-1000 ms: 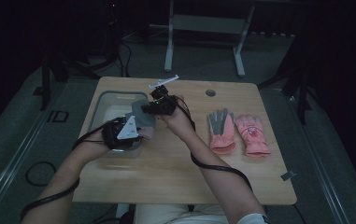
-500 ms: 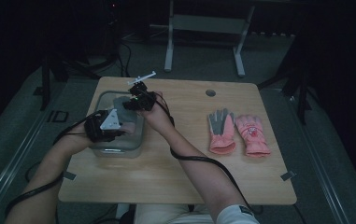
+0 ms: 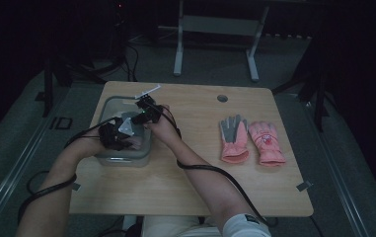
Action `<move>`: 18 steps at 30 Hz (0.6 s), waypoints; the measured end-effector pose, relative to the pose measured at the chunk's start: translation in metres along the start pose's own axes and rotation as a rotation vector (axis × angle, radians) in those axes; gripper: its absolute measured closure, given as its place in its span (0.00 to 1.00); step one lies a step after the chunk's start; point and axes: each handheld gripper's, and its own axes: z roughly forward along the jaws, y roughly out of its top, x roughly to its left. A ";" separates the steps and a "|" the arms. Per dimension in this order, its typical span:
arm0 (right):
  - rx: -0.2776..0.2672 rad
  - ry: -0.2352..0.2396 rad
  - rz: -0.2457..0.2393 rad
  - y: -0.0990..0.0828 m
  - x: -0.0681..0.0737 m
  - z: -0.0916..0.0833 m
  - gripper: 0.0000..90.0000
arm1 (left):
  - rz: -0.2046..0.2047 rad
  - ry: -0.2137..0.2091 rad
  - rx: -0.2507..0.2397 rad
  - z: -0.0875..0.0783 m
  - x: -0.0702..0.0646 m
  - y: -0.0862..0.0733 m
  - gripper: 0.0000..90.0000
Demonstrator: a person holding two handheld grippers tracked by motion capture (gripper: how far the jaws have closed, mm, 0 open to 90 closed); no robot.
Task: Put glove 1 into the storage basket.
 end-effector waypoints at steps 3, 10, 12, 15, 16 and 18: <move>-0.009 -0.010 -0.006 -0.003 -0.006 -0.006 0.63 | -0.017 -0.021 0.039 0.012 0.005 0.000 0.77; -0.092 0.020 0.017 -0.005 -0.019 -0.040 0.51 | -0.039 -0.029 0.053 0.020 0.008 0.002 0.71; -0.109 0.026 0.012 -0.006 -0.021 -0.048 0.47 | -0.063 -0.019 0.078 0.020 0.008 0.004 0.60; -0.135 0.055 0.001 -0.013 -0.023 -0.060 0.41 | -0.112 -0.012 0.071 0.015 0.011 0.005 0.41; -0.141 0.072 -0.006 -0.016 -0.024 -0.063 0.39 | -0.128 -0.013 0.055 0.012 0.012 0.005 0.34; -0.139 0.103 -0.008 -0.022 -0.025 -0.068 0.31 | -0.178 -0.036 0.005 0.005 0.014 0.005 0.26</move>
